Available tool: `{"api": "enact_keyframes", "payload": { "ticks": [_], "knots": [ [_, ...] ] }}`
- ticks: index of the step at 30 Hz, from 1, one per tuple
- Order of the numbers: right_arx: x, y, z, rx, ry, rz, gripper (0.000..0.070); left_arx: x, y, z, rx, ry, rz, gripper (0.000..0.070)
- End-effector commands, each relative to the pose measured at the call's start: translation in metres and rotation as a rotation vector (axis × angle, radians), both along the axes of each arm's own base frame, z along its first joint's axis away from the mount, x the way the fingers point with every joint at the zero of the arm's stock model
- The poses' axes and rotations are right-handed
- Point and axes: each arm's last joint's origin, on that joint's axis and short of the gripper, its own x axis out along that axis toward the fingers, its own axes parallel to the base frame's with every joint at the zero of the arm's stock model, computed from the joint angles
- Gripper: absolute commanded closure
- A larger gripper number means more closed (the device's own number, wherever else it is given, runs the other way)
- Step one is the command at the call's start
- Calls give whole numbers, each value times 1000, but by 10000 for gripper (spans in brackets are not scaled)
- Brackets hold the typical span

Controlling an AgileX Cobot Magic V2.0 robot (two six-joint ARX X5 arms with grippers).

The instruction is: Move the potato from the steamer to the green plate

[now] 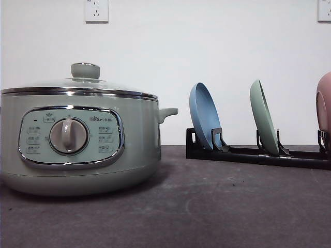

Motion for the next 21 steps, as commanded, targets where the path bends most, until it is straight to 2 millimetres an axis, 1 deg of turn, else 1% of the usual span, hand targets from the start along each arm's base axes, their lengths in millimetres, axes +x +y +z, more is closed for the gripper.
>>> {"api": "enact_keyframes", "payload": {
  "ticks": [1, 6, 9, 11, 19, 20, 21],
  "knots": [
    [4, 1, 6, -56, 15, 58, 700, 2, -2, 9, 43, -16, -68, 699],
    [14, 4, 11, -68, 137, 185, 700, 3, -6, 20, 69, 25, -175, 699],
    [20, 6, 11, -69, 191, 226, 700, 0, -9, 24, 86, 34, -230, 699],
    [22, 6, 11, -68, 206, 234, 700, -1, -10, 25, 98, 30, -247, 699],
    [23, 8, 11, -69, 210, 246, 699, -1, -11, 25, 100, 29, -254, 695],
    [23, 8, 11, -69, 210, 246, 689, -1, -11, 25, 99, 30, -254, 678],
    [23, 8, 11, -69, 210, 246, 652, -1, -11, 25, 99, 30, -254, 643]
  ]
}}
